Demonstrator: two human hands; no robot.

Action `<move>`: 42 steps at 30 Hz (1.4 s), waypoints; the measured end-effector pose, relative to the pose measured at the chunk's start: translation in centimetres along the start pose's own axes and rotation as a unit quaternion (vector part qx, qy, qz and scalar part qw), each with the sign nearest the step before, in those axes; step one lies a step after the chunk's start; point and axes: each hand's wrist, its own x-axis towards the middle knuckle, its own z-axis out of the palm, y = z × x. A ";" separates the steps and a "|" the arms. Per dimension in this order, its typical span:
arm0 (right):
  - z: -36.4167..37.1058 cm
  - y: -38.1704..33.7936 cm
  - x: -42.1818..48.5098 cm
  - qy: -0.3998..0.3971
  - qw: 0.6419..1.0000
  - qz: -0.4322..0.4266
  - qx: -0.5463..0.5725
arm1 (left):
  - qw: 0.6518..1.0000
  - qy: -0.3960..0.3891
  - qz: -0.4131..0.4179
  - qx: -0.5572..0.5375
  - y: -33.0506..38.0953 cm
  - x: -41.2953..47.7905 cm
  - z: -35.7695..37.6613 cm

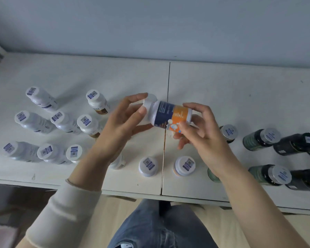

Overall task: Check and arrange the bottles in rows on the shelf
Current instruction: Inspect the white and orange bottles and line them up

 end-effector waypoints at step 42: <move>1.5 1.4 -0.1 0.028 0.998 0.051 0.032 | 0.996 -0.083 0.008 -0.023 0.3 2.2 -1.5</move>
